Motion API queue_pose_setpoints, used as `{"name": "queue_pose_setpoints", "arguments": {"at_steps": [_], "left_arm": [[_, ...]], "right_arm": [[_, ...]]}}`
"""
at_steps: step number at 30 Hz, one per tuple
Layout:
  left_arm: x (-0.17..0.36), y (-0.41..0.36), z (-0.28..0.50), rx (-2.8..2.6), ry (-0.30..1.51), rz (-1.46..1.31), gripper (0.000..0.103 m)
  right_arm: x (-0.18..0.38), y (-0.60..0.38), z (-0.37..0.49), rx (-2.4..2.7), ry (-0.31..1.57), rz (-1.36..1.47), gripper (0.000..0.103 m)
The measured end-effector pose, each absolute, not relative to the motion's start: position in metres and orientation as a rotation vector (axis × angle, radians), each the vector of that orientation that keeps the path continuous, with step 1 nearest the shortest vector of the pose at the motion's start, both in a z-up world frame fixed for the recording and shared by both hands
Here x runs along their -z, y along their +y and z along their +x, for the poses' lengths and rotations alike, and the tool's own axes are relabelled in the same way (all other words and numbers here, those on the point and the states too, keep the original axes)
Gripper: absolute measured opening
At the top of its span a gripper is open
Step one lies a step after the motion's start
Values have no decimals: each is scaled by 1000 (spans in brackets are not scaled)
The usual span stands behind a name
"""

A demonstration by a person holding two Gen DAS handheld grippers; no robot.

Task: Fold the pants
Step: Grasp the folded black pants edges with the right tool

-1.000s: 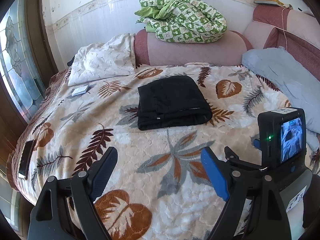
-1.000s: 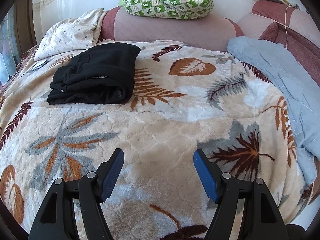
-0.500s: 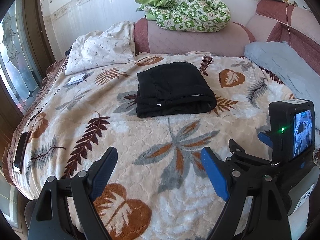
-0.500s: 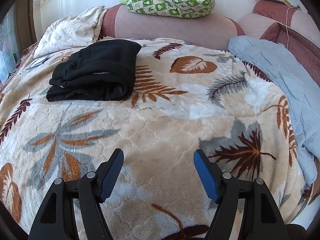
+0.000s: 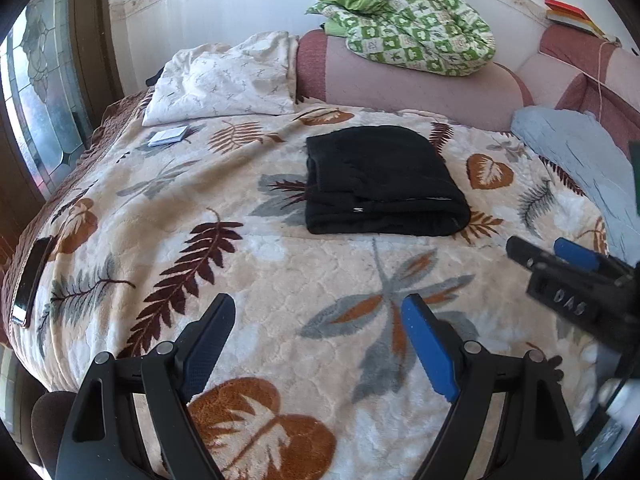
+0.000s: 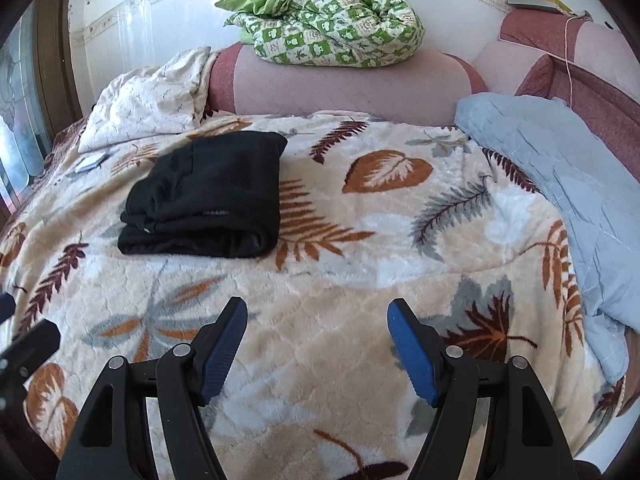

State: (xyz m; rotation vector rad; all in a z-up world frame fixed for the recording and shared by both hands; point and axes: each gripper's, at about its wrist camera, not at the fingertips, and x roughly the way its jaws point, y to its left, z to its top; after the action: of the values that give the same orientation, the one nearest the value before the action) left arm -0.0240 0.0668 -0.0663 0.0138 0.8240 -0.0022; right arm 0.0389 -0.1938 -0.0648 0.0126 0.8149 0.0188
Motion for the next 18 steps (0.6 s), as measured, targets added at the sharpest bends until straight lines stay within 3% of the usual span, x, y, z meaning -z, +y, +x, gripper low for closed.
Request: {"name": "queue_pose_setpoints", "arguments": {"at_steps": [6,12,18], "left_arm": [[85,111,-15,-56,849,-99,85],[92,144,-10,-55,848,-201,85],[102,169,-5,-53,862,-283,85]], "right_arm": [[53,-172,98,-244,848,148,77],[84,-149,160,-171,986,98,77],[77,-165,168,-168,1026,137,77]]}}
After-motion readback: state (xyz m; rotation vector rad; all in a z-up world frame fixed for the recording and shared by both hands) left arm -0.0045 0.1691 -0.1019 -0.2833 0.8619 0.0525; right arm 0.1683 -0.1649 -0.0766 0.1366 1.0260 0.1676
